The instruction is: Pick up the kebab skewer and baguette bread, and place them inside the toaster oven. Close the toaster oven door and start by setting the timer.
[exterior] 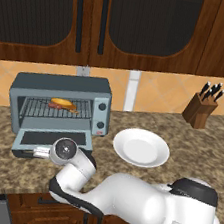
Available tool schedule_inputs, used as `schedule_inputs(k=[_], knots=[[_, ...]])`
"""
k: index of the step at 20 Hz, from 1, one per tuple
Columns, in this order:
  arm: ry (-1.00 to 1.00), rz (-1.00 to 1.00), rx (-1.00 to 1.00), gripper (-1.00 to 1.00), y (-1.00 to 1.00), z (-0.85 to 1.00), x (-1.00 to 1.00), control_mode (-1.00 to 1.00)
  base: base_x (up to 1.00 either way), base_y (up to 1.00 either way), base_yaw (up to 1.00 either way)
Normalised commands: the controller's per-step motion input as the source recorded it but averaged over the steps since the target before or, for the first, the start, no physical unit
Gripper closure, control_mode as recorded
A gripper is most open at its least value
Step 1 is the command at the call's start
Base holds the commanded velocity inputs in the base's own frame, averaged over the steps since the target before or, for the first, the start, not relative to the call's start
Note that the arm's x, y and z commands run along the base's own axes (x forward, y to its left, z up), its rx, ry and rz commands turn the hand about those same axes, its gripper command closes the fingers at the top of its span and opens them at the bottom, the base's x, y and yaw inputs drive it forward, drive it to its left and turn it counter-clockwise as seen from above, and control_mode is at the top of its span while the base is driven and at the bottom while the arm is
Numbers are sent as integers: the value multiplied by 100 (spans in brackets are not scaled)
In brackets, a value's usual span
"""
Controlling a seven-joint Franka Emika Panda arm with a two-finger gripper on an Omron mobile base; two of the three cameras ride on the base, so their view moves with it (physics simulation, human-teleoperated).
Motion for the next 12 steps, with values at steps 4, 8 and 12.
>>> schedule_inputs(k=[4, 8, 12], knots=[[0, 0, -5, -100, 0, -22, 12, -100, 0, 0, 0], [-4, 1, -6, -100, 0, -23, 2, -100, 0, 0, 0], [-8, 0, 0, -100, 0, -17, 9, -100, 0, 0, 0]])
